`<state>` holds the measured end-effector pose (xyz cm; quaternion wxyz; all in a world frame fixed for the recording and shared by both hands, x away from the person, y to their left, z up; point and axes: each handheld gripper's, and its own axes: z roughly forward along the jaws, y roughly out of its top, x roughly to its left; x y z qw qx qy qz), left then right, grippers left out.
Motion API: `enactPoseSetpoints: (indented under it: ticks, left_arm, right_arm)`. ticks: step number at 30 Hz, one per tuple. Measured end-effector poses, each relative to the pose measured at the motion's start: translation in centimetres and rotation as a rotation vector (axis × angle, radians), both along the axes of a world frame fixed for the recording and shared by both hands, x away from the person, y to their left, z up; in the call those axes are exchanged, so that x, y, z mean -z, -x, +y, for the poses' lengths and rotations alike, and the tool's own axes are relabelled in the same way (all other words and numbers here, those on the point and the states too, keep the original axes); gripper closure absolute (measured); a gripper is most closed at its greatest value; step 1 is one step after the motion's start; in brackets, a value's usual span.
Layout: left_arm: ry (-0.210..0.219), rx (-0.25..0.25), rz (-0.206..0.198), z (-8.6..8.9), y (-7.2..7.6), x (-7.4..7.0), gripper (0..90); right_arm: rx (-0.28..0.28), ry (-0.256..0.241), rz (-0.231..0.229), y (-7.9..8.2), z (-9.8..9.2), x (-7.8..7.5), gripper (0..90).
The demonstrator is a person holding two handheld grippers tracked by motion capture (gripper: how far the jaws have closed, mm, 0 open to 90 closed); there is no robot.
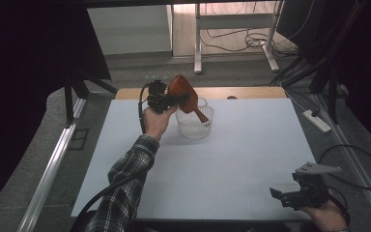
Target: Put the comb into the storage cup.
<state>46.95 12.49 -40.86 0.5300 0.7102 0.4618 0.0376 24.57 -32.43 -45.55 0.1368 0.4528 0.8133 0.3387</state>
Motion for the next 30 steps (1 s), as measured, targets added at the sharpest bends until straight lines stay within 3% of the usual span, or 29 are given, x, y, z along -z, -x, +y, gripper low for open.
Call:
enactPoseSetpoints:
  ticks: [13,30]
  left_arm:
    - [-0.038,-0.015,-0.011,-1.3,0.3,1.1,52.9]
    - [0.004,-0.052,0.014,-0.8,0.4,2.4,52.5]
  right_arm:
    - [0.001,0.003,0.008,-0.1,0.0,0.0,0.0]
    - [0.006,0.007,0.012,-0.1,0.0,0.1,0.0]
